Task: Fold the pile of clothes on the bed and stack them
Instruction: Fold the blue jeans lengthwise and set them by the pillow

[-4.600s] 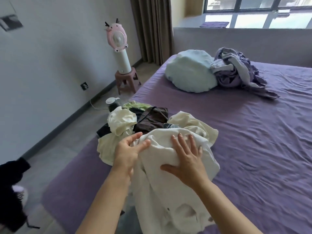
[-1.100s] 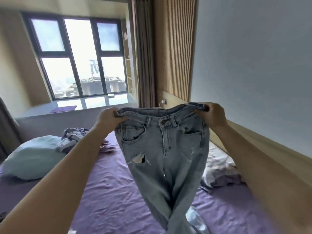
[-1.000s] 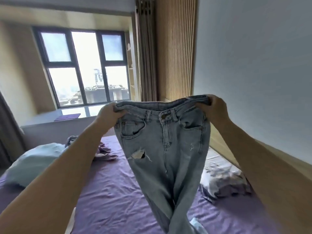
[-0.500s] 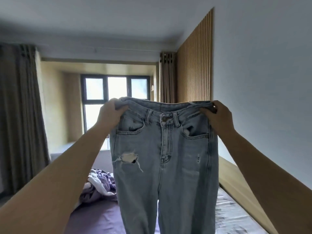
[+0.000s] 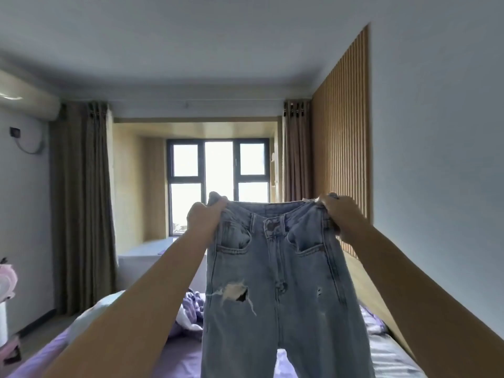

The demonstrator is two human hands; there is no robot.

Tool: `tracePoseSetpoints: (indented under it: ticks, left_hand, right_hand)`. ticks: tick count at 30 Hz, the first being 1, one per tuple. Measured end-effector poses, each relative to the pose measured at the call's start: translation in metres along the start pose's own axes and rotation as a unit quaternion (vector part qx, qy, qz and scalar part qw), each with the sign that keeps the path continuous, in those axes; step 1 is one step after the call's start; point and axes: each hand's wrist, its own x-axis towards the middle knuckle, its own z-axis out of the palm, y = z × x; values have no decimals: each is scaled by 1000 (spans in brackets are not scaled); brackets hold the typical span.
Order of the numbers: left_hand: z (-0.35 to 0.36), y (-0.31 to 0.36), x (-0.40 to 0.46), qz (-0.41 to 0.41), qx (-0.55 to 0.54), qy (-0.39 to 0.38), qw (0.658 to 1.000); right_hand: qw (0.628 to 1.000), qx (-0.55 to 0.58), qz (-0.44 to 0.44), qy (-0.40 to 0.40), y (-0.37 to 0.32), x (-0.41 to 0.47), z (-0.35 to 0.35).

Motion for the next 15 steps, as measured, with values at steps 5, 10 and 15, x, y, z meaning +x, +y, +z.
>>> tracePoseSetpoints:
  ticks: [5, 10, 15]
  left_hand:
    - [28, -10, -37, -7, -28, -75, 997]
    - [40, -39, -70, 62, 119, -96, 986]
    - [19, -68, -92, 83, 83, -134, 984]
  right_hand:
    - [976, 96, 47, -190, 16, -24, 26]
    - [971, -62, -27, -231, 29, -51, 54]
    - [975, -56, -63, -208, 48, -81, 64]
